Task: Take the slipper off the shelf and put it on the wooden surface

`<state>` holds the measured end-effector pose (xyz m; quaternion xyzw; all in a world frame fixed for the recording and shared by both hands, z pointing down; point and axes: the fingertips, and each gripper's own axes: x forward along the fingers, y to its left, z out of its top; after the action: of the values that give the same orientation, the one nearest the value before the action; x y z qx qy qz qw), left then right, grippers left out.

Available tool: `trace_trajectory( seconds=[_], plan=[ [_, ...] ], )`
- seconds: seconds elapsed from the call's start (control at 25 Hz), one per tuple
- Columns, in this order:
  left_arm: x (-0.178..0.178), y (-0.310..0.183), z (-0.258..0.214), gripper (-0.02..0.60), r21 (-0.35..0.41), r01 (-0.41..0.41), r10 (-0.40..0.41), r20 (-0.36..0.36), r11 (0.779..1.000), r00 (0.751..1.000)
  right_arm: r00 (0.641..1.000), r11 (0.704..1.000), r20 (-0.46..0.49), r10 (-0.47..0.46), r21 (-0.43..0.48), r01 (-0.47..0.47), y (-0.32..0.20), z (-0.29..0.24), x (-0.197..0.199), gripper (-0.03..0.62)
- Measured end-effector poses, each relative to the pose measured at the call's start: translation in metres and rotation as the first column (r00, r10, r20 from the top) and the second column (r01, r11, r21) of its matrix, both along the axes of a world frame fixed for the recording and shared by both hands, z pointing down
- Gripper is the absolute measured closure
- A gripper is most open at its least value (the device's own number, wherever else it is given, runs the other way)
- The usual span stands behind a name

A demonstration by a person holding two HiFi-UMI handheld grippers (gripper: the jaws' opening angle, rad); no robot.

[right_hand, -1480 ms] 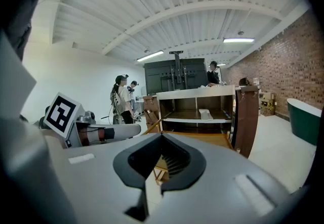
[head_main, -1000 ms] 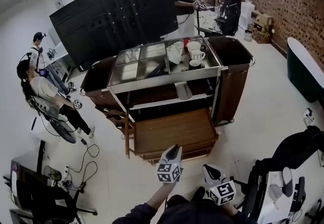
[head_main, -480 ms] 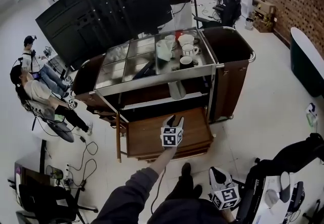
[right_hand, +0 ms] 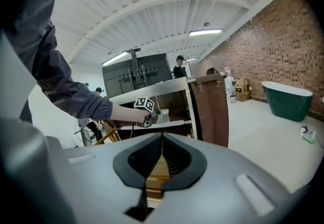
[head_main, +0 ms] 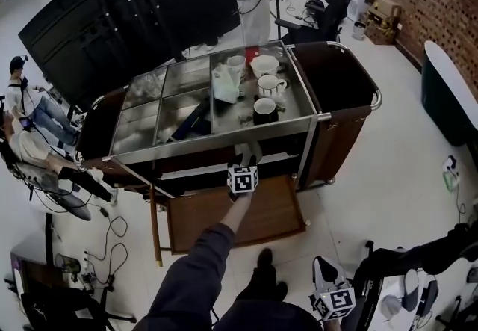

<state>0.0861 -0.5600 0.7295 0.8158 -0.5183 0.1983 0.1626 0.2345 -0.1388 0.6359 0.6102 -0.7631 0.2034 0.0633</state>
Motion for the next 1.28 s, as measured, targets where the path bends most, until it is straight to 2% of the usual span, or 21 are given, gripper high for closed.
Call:
trace_trajectory(
  seconds=[0.28, 0.44, 0.56, 0.68, 0.88, 1.12, 1.28],
  plan=[
    [0.0, -0.088, 0.046, 0.402, -0.019, 0.014, -0.013, 0.036, 1.0, 0.999, 0.996, 0.996, -0.044, -0.073, 0.046, 0.075, -0.105, -0.012, -0.014, 0.595],
    [-0.004, -0.109, 0.064, 0.41, -0.066, 0.022, -0.018, 0.054, 0.998, 0.998, 0.993, 0.994, -0.058, -0.103, 0.039, 0.106, -0.15, -0.013, -0.026, 0.595],
    [-0.012, -0.12, 0.073, 0.496, -0.07, 0.045, -0.04, 0.067, 0.997, 0.997, 0.991, 0.992, -0.059, -0.119, 0.032, 0.121, -0.166, -0.01, -0.031, 0.595],
    [-0.016, -0.118, 0.07, 0.563, -0.061, 0.056, -0.053, 0.044, 0.997, 0.998, 0.991, 0.992, -0.051, -0.125, 0.027, 0.127, -0.165, -0.006, -0.034, 0.595],
    [-0.008, -0.074, 0.046, 0.565, -0.056, 0.022, -0.025, -0.063, 0.998, 0.998, 0.993, 0.993, -0.03, -0.115, 0.029, 0.116, -0.141, -0.002, -0.032, 0.595],
    [0.001, 0.044, 0.035, 0.565, -0.07, 0.015, -0.024, -0.129, 0.997, 0.991, 0.994, 0.993, -0.027, -0.109, 0.042, 0.11, -0.089, -0.009, -0.029, 0.595],
    [0.008, 0.133, 0.057, 0.565, -0.115, 0.047, -0.067, -0.174, 0.992, 0.983, 0.995, 0.995, -0.028, -0.094, 0.034, 0.095, -0.051, -0.009, -0.026, 0.595]
  ],
)
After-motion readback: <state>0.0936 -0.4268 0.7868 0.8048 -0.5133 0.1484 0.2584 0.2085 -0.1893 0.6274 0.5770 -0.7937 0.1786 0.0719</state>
